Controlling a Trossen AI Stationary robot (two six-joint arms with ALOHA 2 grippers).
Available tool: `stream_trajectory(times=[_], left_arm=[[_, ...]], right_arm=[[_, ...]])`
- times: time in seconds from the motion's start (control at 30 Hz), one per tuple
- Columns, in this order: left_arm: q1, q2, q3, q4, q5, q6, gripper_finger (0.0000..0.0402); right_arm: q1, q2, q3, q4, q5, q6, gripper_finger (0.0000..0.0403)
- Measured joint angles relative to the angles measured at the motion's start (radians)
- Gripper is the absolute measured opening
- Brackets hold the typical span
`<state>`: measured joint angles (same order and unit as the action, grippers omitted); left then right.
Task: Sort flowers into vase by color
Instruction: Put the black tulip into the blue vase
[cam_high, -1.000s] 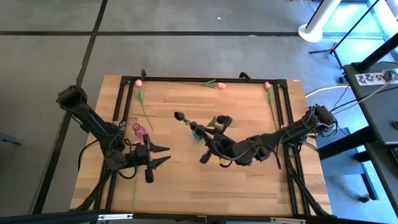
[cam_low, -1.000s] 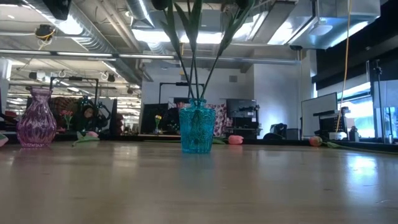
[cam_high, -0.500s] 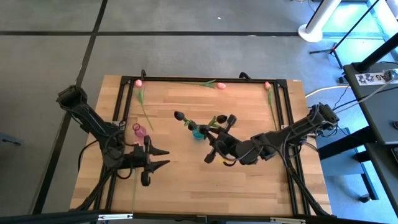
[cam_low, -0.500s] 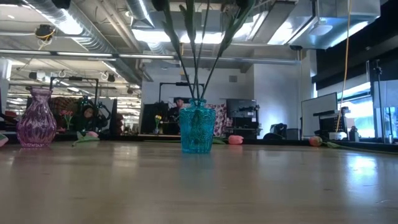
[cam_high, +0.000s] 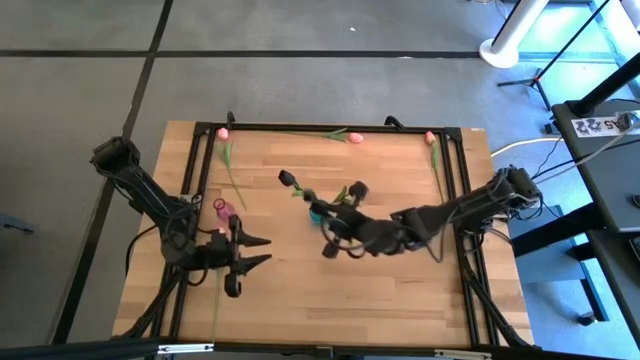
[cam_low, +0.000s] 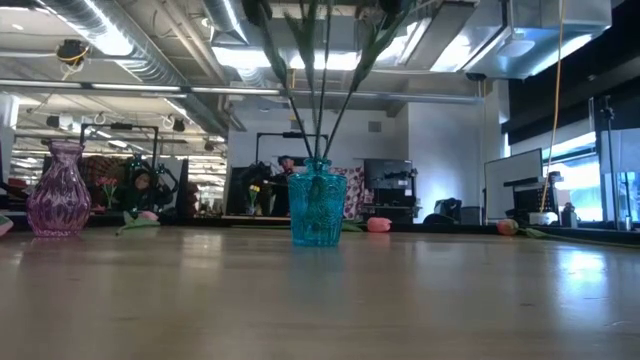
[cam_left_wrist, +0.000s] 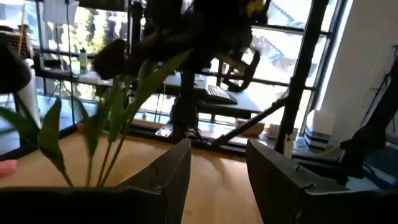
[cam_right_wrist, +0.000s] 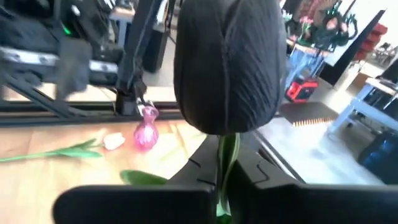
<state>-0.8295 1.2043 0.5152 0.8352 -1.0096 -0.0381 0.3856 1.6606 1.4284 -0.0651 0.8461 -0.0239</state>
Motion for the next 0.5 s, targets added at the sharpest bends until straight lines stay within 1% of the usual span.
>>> stream_trajectory(times=[0.13,0.23,0.3,0.4,0.5], left_arm=[[-0.001,-0.04,0.0,-0.018,-0.001,-0.016,0.0151],[-0.007,-0.091,0.0,-0.081,0.006,-0.064,0.0151],[-0.007,-0.131,0.0,-0.151,0.006,-0.109,0.0151],[0.01,-0.194,0.0,-0.278,0.008,-0.173,0.0151],[0.051,-0.264,0.0,-0.474,0.05,-0.282,0.0151]], right_arm=[[-0.031,0.03,0.0,-0.007,-0.002,0.007,0.0016],[-0.042,0.044,0.0,-0.043,-0.024,0.038,0.0017],[-0.054,0.047,0.0,-0.073,-0.04,0.069,0.0024],[-0.062,0.047,0.0,-0.142,-0.052,0.136,0.005],[-0.066,0.047,0.0,-0.196,-0.054,0.174,0.0096]])
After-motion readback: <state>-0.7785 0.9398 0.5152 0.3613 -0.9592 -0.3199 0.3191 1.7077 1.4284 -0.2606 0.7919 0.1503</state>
